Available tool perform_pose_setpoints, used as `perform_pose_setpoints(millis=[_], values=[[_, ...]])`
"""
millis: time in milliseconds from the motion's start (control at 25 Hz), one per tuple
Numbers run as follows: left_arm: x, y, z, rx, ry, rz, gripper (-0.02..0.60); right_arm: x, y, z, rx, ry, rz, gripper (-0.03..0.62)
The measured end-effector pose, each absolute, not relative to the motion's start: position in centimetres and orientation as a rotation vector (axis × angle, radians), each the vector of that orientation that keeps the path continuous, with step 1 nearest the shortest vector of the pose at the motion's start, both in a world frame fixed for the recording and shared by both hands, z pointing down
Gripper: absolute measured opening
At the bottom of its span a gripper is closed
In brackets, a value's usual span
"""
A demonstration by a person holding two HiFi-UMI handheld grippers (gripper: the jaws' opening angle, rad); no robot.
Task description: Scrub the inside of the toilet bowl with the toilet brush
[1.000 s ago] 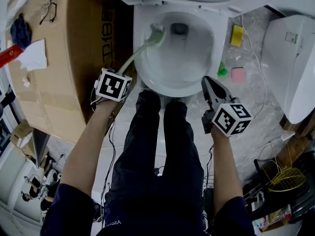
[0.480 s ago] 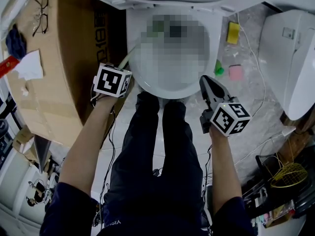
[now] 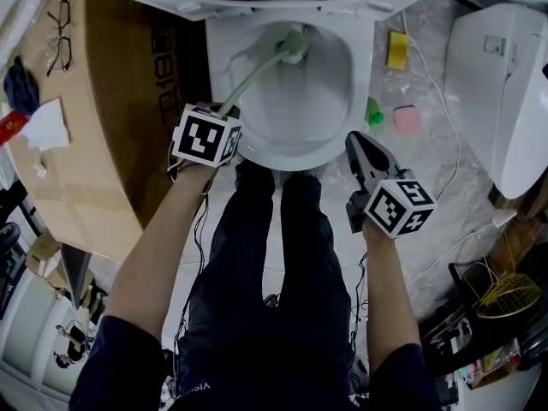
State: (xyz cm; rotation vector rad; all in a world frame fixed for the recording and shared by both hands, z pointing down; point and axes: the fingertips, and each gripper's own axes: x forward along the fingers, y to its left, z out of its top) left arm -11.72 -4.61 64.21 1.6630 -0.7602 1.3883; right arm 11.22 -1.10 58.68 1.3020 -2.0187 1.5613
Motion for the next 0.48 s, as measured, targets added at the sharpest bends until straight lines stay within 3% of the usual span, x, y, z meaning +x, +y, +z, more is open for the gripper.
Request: perform_pose_setpoints(millis=[480], values=[[-7.2,-3.1,64.4,1.731,-0.679,1.361,0.032,12.5,1.0,58.3,1.363,-1.998,1.569,0.005]])
